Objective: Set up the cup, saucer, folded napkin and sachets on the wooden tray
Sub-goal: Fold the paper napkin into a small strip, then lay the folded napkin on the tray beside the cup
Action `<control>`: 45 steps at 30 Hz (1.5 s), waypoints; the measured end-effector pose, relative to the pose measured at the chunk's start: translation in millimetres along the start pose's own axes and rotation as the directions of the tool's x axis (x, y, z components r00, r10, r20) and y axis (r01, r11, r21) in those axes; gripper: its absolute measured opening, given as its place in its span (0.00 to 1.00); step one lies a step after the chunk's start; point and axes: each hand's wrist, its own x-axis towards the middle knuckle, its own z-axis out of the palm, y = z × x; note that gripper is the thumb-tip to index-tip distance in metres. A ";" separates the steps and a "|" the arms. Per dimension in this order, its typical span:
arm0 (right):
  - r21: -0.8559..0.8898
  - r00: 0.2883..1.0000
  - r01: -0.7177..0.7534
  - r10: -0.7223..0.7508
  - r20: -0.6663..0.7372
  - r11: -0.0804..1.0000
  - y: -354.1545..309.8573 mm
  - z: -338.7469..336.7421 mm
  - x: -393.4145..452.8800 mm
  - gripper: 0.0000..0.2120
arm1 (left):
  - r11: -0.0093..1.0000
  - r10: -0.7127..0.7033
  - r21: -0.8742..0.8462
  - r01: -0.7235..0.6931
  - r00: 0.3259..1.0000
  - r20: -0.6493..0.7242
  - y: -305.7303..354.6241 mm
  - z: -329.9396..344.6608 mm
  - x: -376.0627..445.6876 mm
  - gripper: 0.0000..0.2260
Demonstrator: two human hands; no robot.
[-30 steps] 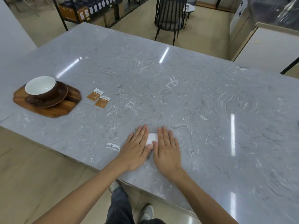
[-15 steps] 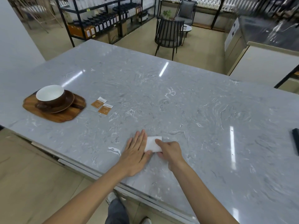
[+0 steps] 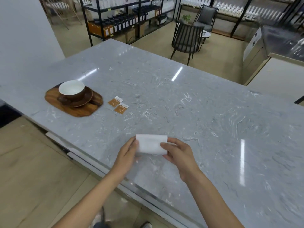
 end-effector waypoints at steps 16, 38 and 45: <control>-0.074 0.954 0.014 0.008 0.299 0.997 -5.7 150.8 -34.6 0.11 | 0.955 -0.071 -0.291 0.058 0.997 -0.036 40.9 -177.4 -28.3 0.25; -0.135 0.951 -0.019 0.060 0.304 0.991 42.8 420.2 -27.4 0.07 | 0.962 -0.158 -0.244 0.125 0.980 -0.122 63.3 -437.6 -21.0 0.16; -0.118 0.955 -0.038 0.071 0.289 0.992 39.5 462.6 2.1 0.06 | 0.966 -0.121 -0.247 0.077 0.979 -0.167 66.3 -470.6 4.8 0.11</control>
